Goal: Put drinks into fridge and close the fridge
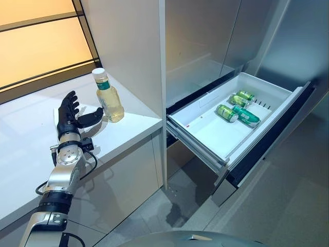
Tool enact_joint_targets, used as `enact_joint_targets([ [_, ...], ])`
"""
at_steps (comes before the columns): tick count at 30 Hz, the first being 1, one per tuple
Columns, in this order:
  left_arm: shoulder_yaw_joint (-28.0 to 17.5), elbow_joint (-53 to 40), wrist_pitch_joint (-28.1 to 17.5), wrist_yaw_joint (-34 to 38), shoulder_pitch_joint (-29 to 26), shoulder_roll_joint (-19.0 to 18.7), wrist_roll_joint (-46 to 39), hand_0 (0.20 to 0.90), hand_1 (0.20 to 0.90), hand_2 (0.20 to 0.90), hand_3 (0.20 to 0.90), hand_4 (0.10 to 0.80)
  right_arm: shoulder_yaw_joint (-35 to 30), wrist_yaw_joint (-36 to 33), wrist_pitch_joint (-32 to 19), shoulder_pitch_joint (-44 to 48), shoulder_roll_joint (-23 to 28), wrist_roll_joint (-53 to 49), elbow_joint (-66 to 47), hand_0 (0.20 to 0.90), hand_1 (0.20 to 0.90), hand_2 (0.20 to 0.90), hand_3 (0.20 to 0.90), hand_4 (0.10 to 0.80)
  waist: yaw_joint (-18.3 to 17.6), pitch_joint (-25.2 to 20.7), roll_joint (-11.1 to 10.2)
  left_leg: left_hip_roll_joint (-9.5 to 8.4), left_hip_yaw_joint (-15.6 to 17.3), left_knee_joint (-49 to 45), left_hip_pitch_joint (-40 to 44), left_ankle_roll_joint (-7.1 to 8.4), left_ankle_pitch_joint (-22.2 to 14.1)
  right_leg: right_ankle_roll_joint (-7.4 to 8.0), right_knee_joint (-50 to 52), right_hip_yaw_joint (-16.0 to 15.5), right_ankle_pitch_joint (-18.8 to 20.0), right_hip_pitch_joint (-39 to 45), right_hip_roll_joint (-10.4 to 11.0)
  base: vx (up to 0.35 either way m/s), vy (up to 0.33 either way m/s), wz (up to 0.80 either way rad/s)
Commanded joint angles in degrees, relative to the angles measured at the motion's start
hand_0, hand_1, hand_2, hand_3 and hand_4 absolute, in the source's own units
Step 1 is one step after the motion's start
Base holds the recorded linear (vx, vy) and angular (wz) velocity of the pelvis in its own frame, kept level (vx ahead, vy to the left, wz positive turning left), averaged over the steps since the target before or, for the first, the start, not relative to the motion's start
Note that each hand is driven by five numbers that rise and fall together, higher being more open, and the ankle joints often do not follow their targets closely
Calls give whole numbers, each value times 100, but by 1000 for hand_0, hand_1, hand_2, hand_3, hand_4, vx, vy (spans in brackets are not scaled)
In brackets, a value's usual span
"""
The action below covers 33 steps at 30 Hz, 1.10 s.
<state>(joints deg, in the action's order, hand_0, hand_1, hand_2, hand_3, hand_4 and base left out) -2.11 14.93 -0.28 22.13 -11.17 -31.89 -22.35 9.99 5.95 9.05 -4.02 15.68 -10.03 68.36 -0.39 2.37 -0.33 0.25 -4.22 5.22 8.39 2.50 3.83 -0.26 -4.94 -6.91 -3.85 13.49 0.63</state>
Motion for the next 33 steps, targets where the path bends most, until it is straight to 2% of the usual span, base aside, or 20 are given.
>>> enact_joint_targets([
  [1, -171, -23, -812, 3, -1294, -463, 139, 900, 900, 900, 900, 800, 288, 207, 5, 132, -48, 6, 110, 900, 900, 900, 900, 800, -43, -58, 58, -410, -23, -56, 110, -409, -605, 310, 239, 311, 298, -508, -20, 0, 0, 0],
  [10, -181, -479, -626, -530, -1173, -219, -488, 900, 900, 900, 900, 800, 268, 210, 30, 136, -60, 31, 71, 900, 900, 900, 900, 800, -16, -44, 50, -408, -47, -66, 95, -411, -605, 307, 235, 307, 291, -509, -29, 0, 0, 0],
  [16, -258, -760, -560, -620, -1066, -250, -504, 900, 900, 900, 900, 800, 230, 229, 33, 129, -45, 27, 22, 900, 900, 900, 900, 800, 25, -20, 51, -409, -88, -63, 78, -408, -598, 299, 234, 274, 285, -517, -31, 0, 0, 0],
  [24, -372, -1310, -382, -1068, -827, -172, -1138, 900, 900, 900, 900, 800, 193, 241, 85, 138, -23, -19, -63, 900, 900, 900, 900, 800, 111, -5, 56, -408, -132, -56, 32, -393, -575, 302, 218, 197, 285, -523, -17, -12, 2, 1],
  [33, -351, -1456, -289, -1320, -767, -149, -1368, 900, 900, 900, 900, 800, 184, 244, 167, 200, 13, -90, -113, 900, 900, 900, 900, 800, 157, -7, 70, -427, -172, -46, 25, -396, -555, 300, 201, 155, 305, -515, -11, 0, 0, 0],
])
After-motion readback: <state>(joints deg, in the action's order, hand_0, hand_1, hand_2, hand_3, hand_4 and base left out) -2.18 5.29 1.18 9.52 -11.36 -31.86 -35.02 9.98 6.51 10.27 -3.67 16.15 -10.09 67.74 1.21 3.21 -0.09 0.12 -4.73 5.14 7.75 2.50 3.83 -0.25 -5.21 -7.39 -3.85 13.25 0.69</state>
